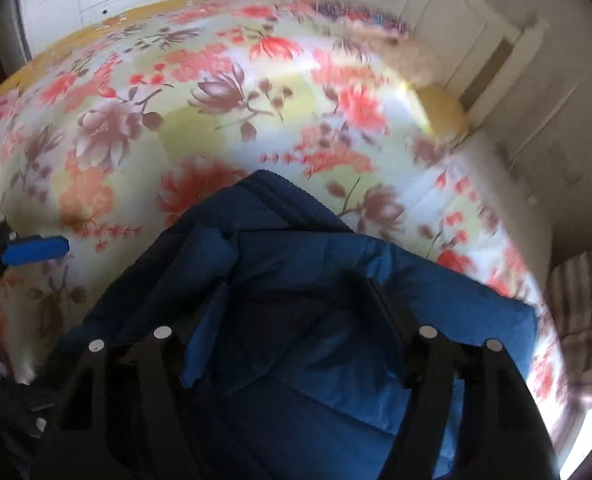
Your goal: Fold large clothes
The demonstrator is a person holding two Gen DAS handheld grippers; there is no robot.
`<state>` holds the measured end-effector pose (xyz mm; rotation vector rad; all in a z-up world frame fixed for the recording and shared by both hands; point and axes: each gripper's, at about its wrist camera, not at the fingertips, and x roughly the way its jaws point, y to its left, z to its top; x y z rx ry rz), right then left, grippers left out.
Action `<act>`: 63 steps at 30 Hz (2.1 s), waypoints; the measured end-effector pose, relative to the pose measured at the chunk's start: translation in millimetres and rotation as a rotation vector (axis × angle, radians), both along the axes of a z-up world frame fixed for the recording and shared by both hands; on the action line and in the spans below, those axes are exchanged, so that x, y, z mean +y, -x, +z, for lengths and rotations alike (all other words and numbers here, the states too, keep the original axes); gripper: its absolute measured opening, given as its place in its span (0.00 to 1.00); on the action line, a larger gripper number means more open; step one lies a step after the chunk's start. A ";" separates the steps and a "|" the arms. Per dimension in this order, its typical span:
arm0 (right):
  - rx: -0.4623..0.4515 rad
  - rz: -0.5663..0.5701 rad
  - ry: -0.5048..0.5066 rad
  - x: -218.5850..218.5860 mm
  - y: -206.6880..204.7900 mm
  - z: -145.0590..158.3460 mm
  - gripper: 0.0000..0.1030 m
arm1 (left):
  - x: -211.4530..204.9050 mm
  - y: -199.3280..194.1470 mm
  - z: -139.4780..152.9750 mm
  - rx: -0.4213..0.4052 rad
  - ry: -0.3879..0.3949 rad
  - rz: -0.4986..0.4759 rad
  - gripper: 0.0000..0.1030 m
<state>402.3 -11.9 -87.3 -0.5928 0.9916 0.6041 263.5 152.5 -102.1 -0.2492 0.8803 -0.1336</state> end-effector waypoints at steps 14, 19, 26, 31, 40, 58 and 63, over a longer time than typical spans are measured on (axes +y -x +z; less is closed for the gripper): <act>0.239 -0.450 -0.934 -322.5 112.2 7.6 0.95 | 26.4 -10.0 -22.3 0.114 0.342 -0.110 0.96; 0.383 -0.415 -0.898 -304.1 130.1 -34.8 0.95 | 37.1 -16.5 -28.5 0.163 0.493 -0.106 0.96; 0.451 -0.335 -0.959 -258.5 114.2 -57.4 0.98 | 10.6 -19.5 -24.7 0.183 0.383 -0.144 0.96; 0.264 -0.317 -0.943 -260.8 133.5 -43.4 0.65 | 1.9 -19.8 -25.5 0.145 0.537 -0.194 0.53; -0.049 -0.360 -0.847 -317.3 111.6 12.1 0.54 | -95.7 -115.5 5.2 0.047 0.537 -0.259 0.36; -0.420 -0.535 -0.545 -322.1 97.5 54.4 0.87 | -126.2 -157.5 -24.1 0.074 0.477 -0.194 0.55; -0.441 -0.341 -0.157 -207.9 93.1 12.8 0.76 | -110.2 -145.8 13.4 -0.039 0.338 -0.116 0.55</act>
